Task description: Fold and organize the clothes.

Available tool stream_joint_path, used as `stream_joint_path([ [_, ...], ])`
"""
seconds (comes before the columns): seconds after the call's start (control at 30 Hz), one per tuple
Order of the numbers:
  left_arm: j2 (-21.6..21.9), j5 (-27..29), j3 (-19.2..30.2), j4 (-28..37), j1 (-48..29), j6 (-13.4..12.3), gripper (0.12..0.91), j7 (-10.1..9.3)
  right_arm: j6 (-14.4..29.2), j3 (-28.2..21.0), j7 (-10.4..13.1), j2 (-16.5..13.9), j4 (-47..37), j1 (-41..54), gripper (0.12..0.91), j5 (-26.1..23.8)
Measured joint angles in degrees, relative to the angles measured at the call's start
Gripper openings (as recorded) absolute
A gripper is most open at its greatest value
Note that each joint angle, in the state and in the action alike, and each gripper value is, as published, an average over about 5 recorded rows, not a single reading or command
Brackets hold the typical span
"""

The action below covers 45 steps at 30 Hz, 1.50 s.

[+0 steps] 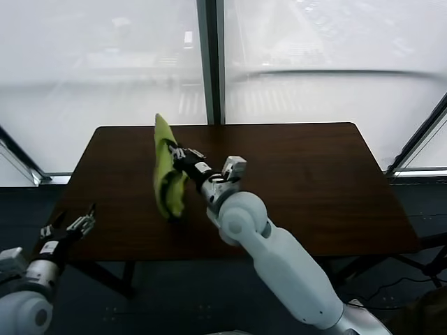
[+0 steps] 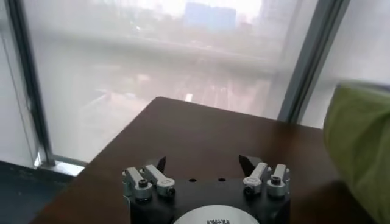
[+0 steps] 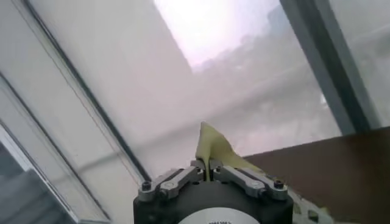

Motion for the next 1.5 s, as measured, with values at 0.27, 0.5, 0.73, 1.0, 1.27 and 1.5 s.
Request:
stream_joint_path([
  [0.27, -1.4, 0.8, 1.4, 0.9, -1.5, -0.3, 0.907, 0.2, -6.4, 8.2, -0.7, -13.3, -3.4, -4.5, 0.171, -0.6],
  [0.5, -1.1, 1.5, 4.8, 0.0, -3.7, 0.2, 0.907, 0.16, -13.5, 18.2, -0.1, -24.0, -3.5, -10.9, 0.504, 4.4],
  [0.73, -1.3, 3.5, 8.9, -0.7, -4.9, 0.2, 0.907, 0.12, -12.7, 27.7, -2.4, -29.9, 0.4, -15.7, 0.876, 2.1],
  [1.0, -1.7, 10.4, 12.8, -0.2, -2.9, -4.3, 0.907, 2.79, 6.2, 30.5, -13.4, -32.3, 1.1, -23.3, 0.907, -13.2],
  [1.27, 0.4, 23.9, 15.1, 0.5, 5.3, -18.7, 0.907, 6.52, 32.4, 35.7, -13.8, -29.7, 2.9, -39.1, 0.907, -28.0],
  [1.5, 3.5, 25.6, 15.1, 0.5, 15.9, -31.2, 0.907, 8.13, 39.4, 43.9, -11.0, -25.0, 8.1, -57.0, 0.907, -31.7],
])
